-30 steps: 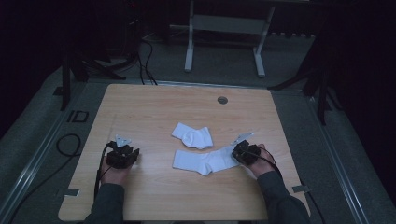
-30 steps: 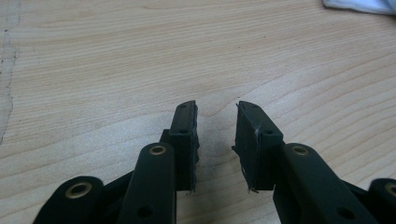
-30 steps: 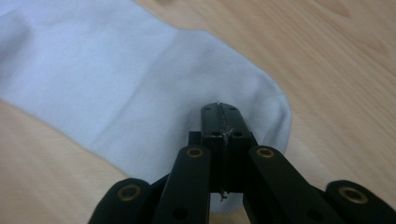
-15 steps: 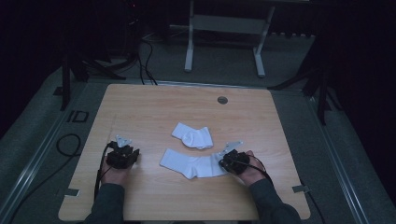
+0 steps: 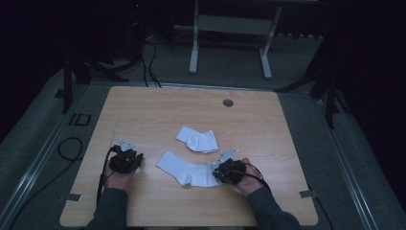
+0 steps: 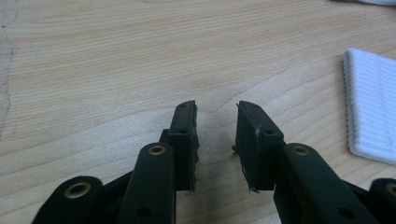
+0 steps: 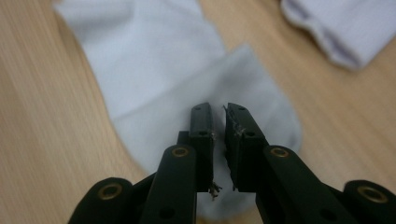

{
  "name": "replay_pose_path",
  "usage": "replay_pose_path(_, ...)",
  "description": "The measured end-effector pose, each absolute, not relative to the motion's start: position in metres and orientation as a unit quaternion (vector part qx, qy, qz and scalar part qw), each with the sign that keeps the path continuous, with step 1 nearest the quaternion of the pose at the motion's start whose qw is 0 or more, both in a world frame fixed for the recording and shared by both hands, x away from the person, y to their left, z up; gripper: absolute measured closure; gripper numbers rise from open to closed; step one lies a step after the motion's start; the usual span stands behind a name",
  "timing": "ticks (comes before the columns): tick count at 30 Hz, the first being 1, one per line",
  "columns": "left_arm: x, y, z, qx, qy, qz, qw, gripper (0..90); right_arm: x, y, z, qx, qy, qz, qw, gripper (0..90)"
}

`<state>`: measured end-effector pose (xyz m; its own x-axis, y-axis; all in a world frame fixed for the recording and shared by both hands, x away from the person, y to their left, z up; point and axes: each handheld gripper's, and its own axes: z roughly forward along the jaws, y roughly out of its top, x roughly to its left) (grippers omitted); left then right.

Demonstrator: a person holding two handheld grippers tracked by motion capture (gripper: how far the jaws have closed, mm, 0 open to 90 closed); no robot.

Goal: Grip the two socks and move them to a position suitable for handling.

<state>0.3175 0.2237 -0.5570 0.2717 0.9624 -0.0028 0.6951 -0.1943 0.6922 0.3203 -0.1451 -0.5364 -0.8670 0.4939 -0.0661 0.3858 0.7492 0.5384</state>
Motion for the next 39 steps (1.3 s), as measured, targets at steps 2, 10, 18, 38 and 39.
replay_pose_path(2, 0.318, 0.223, -0.557, 0.740, 0.560, 0.224, 0.297, 68.3, 0.325, -0.143, -0.531, 0.240, 0.925, 0.273, 0.109, 83.4)
replay_pose_path(10, 0.318, 0.224, -0.558, 0.739, 0.561, 0.224, 0.298, 68.2, 0.363, -0.128, -0.523, 0.265, 0.910, 0.287, 0.140, 88.9)
replay_pose_path(18, 0.318, 0.224, -0.557, 0.739, 0.560, 0.225, 0.298, 68.1, 0.394, -0.105, -0.521, 0.275, 0.905, 0.279, 0.164, 89.1)
replay_pose_path(38, 0.318, 0.223, -0.558, 0.742, 0.559, 0.225, 0.295, 67.9, 0.385, -0.112, -0.538, 0.251, 0.929, 0.241, 0.124, 87.9)
replay_pose_path(39, 0.318, 0.223, -0.558, 0.741, 0.559, 0.225, 0.295, 67.9, 0.384, -0.113, -0.537, 0.248, 0.931, 0.237, 0.120, 87.9)
